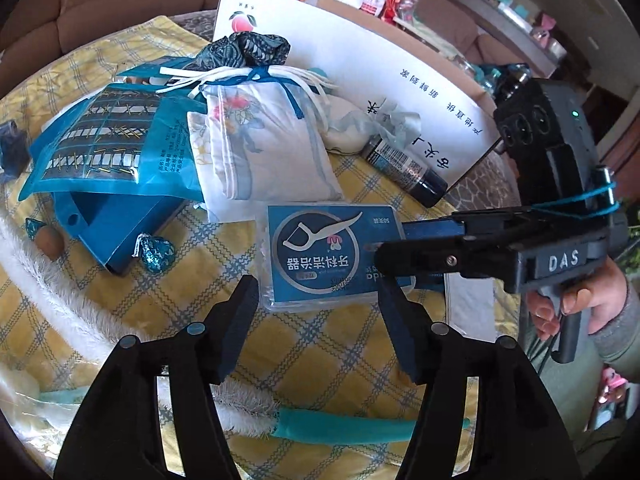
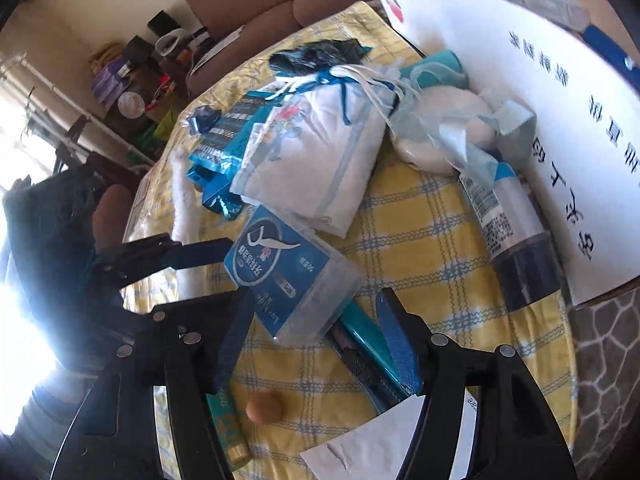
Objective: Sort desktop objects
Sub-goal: 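Move the right gripper over the blue Luchida floss box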
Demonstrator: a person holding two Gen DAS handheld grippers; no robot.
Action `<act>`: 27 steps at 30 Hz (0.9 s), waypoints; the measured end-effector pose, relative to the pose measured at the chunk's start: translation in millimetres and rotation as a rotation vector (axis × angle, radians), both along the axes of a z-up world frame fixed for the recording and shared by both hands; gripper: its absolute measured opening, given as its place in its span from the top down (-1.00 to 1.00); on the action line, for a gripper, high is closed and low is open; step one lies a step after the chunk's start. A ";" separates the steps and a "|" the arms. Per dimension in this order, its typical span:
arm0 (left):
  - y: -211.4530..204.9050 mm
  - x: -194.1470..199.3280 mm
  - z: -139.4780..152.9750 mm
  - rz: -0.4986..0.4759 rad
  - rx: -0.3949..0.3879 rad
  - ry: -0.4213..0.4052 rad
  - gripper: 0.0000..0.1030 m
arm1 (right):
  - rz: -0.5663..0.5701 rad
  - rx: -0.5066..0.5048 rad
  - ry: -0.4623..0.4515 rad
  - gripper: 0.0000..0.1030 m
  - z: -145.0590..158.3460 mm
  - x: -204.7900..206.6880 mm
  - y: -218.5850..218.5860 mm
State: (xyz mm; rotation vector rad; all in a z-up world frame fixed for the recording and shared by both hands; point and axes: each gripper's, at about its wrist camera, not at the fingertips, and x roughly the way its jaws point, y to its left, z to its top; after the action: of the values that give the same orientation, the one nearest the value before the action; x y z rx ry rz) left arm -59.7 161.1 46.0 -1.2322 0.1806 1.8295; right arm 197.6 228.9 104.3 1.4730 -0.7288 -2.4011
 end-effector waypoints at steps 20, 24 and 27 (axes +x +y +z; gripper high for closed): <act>-3.5 24.6 32.3 0.048 0.089 0.003 -0.07 | 0.006 -0.105 0.066 0.04 35.1 13.7 7.9; -8.7 23.3 51.9 0.080 0.137 0.002 0.01 | -0.003 -0.153 0.080 0.04 43.9 19.7 10.9; -12.5 24.2 64.4 0.087 0.165 0.006 0.02 | -0.026 -0.253 0.081 0.09 49.5 22.0 18.9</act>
State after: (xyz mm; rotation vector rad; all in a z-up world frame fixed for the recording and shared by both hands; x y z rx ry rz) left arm -35.5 148.6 110.4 -1.1342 -0.0208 1.8831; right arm 219.6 247.9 153.8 1.2660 -0.9952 -2.2712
